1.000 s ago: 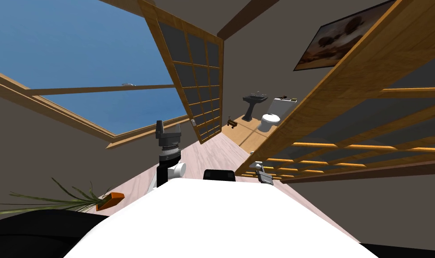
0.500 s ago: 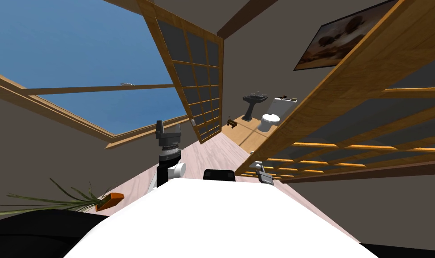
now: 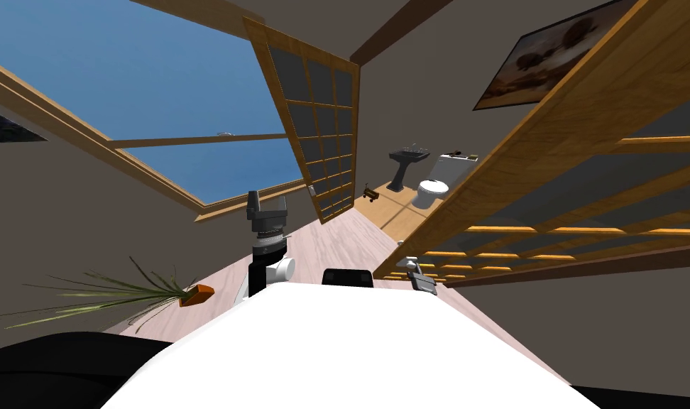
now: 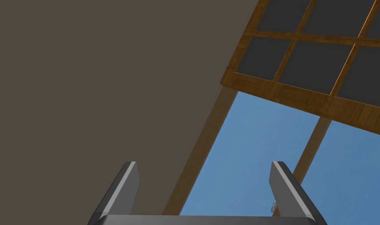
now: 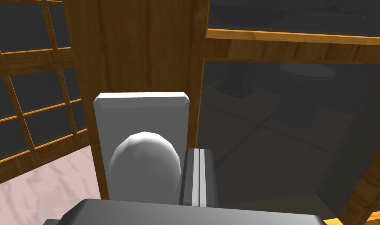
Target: Pull the door open
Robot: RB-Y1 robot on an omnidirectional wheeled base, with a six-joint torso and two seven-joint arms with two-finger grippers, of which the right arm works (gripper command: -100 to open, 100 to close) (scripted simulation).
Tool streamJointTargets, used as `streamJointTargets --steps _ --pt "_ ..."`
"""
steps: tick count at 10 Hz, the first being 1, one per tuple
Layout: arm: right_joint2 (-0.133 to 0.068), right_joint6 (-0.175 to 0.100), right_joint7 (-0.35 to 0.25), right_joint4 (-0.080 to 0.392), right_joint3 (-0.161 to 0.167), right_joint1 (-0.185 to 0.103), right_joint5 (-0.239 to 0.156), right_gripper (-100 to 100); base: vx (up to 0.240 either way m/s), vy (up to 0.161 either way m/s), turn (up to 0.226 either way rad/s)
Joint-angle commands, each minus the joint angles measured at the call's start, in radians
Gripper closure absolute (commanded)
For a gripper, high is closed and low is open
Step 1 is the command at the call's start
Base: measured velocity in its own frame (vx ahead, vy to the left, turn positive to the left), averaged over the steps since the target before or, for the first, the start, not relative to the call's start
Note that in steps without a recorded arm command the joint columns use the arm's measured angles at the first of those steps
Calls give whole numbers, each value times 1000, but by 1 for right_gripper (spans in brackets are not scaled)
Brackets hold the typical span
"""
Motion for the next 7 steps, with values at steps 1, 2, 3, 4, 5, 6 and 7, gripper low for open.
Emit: streamJointTargets --steps 1,2,3,4,5,6,7 --pt "6 -4 -11 -4 30 0 15 -100 -155 -14 57" --pt "2 -7 -16 -3 35 1 18 -100 -117 -16 55" --pt "-1 -11 -21 -2 41 1 21 -100 -87 -24 45" --pt "-4 -14 -26 0 46 1 23 -100 -77 -29 53" --pt "-7 -17 -31 1 52 1 26 -100 -82 -30 64" --pt "-10 -20 -35 2 56 1 28 -100 -82 -29 60" --pt "-10 -20 -35 2 56 1 28 -100 -42 -10 5"
